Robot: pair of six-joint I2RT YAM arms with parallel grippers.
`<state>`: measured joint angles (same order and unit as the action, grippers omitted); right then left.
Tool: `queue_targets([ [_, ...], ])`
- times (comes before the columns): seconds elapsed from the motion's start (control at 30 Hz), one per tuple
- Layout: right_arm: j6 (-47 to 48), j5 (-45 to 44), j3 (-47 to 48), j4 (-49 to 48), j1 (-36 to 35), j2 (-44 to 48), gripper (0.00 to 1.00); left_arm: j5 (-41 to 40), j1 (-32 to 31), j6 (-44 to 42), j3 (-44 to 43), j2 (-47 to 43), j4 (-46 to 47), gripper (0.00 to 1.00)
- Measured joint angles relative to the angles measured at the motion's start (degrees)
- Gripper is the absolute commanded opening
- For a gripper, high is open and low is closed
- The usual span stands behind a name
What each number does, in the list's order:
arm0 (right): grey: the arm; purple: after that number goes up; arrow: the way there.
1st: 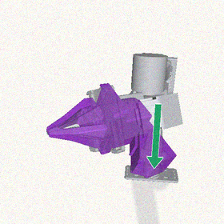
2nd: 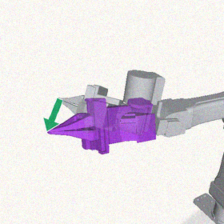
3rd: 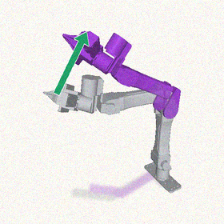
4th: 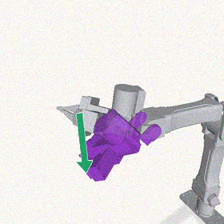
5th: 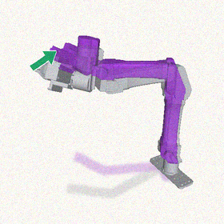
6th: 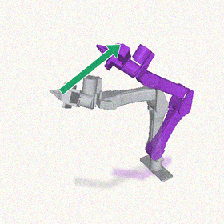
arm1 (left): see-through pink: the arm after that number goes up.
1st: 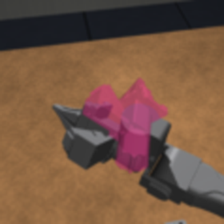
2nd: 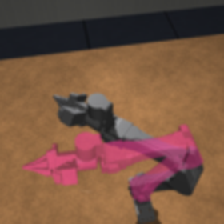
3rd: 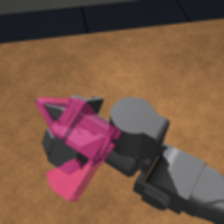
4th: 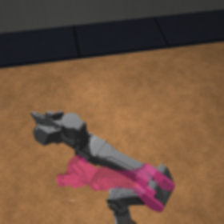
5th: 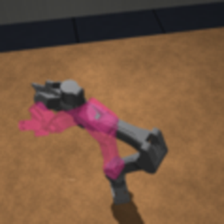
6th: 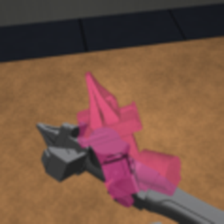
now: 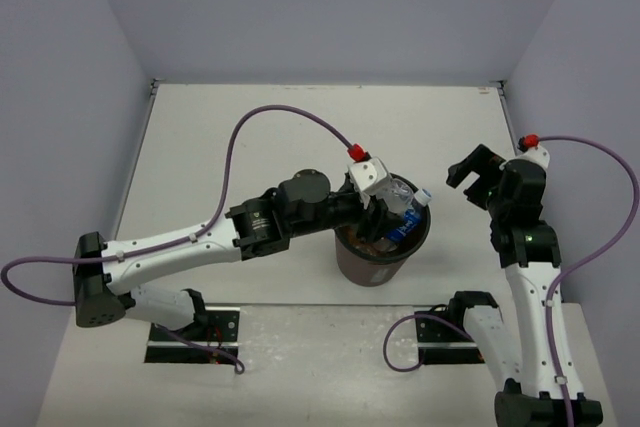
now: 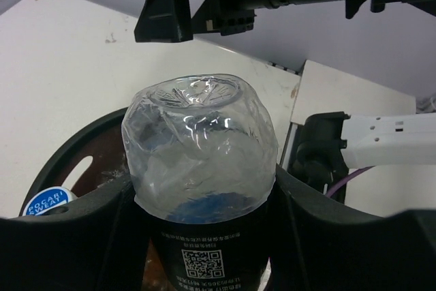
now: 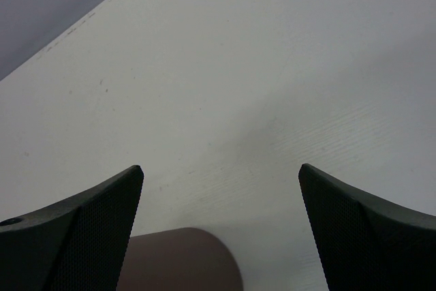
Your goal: Put the plastic bottles in the bin
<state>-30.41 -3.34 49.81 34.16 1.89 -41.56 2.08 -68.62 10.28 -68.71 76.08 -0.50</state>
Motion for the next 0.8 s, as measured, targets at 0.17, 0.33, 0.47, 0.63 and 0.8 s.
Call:
queue_targets([
  [0.17,0.2,-0.2,-0.5,0.7,0.0,0.4,0.99,-2.2,0.0,-0.8,0.0,2.2,0.8,0.98],
  [0.33,0.5,-0.2,-0.5,0.8,0.0,0.5,0.99,-3.7,-0.2,-0.9,0.1,2.5,0.9,1.00],
  [0.47,0.5,-0.2,-0.5,0.8,0.0,0.5,0.99,-6.8,-0.2,-1.1,-0.6,2.4,-0.1,1.00],
  [0.63,0.5,-0.6,-0.5,0.8,0.0,0.3,0.99,-15.9,0.0,-0.6,-11.2,3.8,-7.0,1.00],
  [0.8,0.5,-0.9,-0.5,1.0,0.0,0.0,0.99,-19.5,9.6,2.4,-21.9,3.9,-12.3,1.00],
])
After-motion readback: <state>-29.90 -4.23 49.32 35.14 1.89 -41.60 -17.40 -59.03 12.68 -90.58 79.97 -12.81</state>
